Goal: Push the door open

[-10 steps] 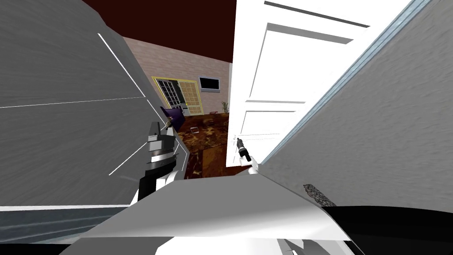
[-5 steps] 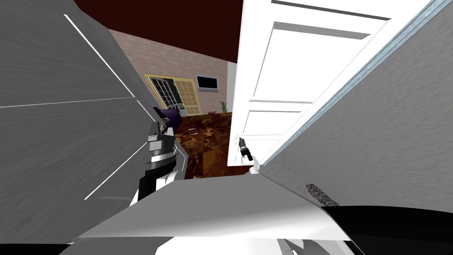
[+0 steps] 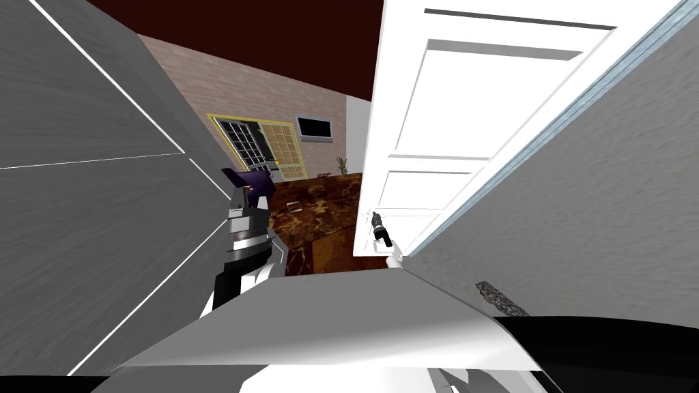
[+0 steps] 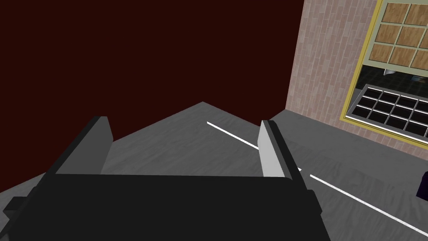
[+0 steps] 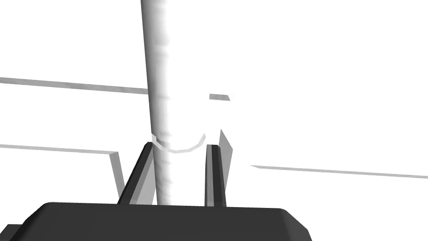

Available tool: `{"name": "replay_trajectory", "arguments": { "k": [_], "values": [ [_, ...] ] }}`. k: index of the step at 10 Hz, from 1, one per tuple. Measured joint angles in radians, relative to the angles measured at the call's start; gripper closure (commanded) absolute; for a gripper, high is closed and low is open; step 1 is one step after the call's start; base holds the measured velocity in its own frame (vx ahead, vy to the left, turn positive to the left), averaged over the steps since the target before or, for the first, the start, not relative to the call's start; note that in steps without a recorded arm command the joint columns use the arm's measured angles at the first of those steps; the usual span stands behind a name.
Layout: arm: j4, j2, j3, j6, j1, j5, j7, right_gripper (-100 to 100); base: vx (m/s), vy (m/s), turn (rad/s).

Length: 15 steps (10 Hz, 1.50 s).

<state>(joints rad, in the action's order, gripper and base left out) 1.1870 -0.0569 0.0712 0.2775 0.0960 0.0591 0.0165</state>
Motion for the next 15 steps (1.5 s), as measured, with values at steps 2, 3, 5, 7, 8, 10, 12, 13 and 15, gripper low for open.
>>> {"name": "replay_trajectory", "arguments": {
  "k": [2,3,5,7,8,10,12,13,15],
  "values": [
    [-0.014,0.001,0.029,0.009,0.009,0.003,0.004,100,0.17,0.107,-0.071],
    [-0.019,0.004,0.041,0.01,0.013,0.004,0.007,100,0.155,0.069,-0.043],
    [-0.018,0.004,0.051,0.01,0.016,0.006,0.008,100,0.089,0.031,-0.026],
    [-0.031,-0.002,0.062,0.011,0.017,0.009,0.009,100,0.167,0.057,-0.054],
    [-0.035,-0.001,0.07,0.011,0.017,0.009,0.012,100,0.208,0.055,-0.05],
    [-0.039,-0.008,0.088,0.007,0.021,0.012,0.016,100,0.213,0.051,-0.056],
    [-0.042,-0.015,0.11,0.011,0.029,0.014,0.022,100,0.193,0.055,-0.054],
    [-0.022,-0.012,0.12,0.006,0.018,0.014,0.025,100,0.194,0.083,-0.051],
    [-0.029,-0.019,0.142,0.007,0.02,0.018,0.028,100,0.19,0.072,-0.095]
  ]
}}
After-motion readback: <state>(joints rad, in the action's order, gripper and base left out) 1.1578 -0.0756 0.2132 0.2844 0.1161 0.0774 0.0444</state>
